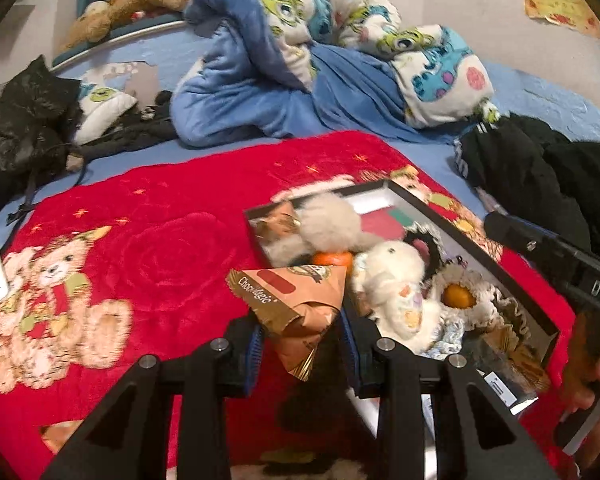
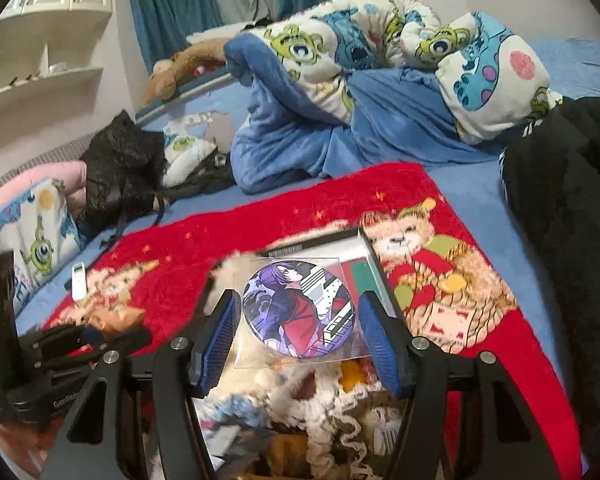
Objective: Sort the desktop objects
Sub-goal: 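Carry the chocolate pack and badge bag over the brown tray box with both grippers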
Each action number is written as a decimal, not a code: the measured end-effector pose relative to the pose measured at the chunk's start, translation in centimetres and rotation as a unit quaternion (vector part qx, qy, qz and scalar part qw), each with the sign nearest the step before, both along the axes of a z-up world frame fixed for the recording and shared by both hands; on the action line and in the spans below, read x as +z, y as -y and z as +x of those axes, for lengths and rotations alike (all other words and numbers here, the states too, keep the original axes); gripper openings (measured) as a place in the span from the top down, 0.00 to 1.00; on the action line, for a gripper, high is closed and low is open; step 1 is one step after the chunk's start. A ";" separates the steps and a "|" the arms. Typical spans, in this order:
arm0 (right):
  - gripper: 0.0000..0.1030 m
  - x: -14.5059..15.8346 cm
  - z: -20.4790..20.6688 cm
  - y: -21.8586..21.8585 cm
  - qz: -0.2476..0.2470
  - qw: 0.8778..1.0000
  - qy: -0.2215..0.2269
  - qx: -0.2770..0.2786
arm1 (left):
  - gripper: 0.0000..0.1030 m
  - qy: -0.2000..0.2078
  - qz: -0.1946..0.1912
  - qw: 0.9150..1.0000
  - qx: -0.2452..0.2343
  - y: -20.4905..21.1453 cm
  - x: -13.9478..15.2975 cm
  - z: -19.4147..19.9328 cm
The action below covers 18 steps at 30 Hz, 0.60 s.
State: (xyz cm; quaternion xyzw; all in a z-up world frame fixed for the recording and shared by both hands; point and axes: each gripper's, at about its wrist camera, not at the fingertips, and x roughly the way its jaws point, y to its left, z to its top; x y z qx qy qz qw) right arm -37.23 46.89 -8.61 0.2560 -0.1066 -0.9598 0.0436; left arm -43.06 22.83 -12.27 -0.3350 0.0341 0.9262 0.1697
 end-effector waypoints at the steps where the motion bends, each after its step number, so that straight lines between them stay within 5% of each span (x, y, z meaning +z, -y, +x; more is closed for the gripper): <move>1: 0.42 -0.3 -0.1 0.0 0.001 1.000 0.004 0.003 | 0.66 0.008 0.003 1.000 -0.008 -0.5 -0.5 -0.2; 18: 0.50 -3.7 -0.3 0.4 0.043 0.998 0.044 0.002 | 0.70 -0.006 -0.012 1.000 -0.006 -2.4 -2.4 -0.3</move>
